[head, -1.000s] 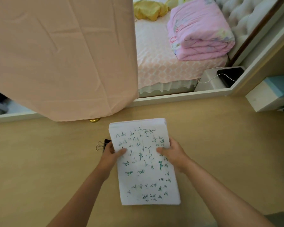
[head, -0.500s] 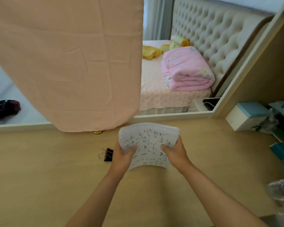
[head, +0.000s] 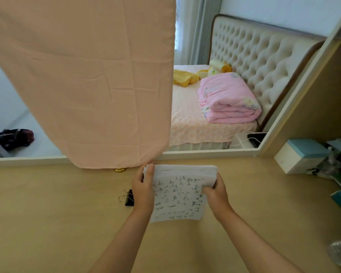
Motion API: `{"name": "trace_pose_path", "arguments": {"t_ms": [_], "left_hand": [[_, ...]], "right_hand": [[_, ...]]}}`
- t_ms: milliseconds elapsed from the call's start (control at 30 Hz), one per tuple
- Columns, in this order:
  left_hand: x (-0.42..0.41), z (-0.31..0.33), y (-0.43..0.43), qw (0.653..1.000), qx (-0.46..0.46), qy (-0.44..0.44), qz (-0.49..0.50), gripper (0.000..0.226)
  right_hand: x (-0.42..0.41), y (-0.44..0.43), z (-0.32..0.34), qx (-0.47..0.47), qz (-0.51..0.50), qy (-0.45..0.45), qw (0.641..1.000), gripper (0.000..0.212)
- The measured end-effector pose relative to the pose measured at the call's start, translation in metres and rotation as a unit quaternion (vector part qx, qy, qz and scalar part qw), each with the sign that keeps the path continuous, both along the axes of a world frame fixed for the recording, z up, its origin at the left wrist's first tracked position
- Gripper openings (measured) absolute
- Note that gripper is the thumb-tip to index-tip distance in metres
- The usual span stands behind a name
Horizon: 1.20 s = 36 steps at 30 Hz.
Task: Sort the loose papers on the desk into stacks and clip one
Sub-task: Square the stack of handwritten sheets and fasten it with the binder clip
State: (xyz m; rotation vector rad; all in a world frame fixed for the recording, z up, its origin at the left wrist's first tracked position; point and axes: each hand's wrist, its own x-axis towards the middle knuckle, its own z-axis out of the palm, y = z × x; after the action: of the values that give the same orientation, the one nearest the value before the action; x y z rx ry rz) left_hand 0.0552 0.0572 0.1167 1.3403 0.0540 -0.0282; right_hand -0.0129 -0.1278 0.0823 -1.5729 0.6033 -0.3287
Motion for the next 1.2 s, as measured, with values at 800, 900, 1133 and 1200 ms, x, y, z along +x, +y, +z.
{"name": "trace_pose_path", "arguments": {"t_ms": [800, 900, 1133, 1200], "left_hand": [[0.000, 0.013, -0.013, 0.997, 0.013, 0.028, 0.065, 0.027], [0.001, 0.012, -0.013, 0.998, 0.036, 0.027, 0.053, 0.027], [-0.003, -0.002, -0.006, 0.995, 0.081, -0.054, 0.023, 0.017], [-0.005, -0.018, 0.004, 0.992, 0.102, -0.070, -0.027, 0.045]], "right_hand": [[0.000, 0.008, -0.001, -0.032, -0.012, -0.017, 0.999, 0.053], [-0.001, 0.009, 0.000, -0.040, -0.009, -0.015, 0.999, 0.051], [0.000, 0.011, -0.002, -0.047, -0.030, -0.006, 0.998, 0.049], [0.001, 0.011, -0.001, -0.049, -0.032, 0.000, 0.998, 0.047]]}}
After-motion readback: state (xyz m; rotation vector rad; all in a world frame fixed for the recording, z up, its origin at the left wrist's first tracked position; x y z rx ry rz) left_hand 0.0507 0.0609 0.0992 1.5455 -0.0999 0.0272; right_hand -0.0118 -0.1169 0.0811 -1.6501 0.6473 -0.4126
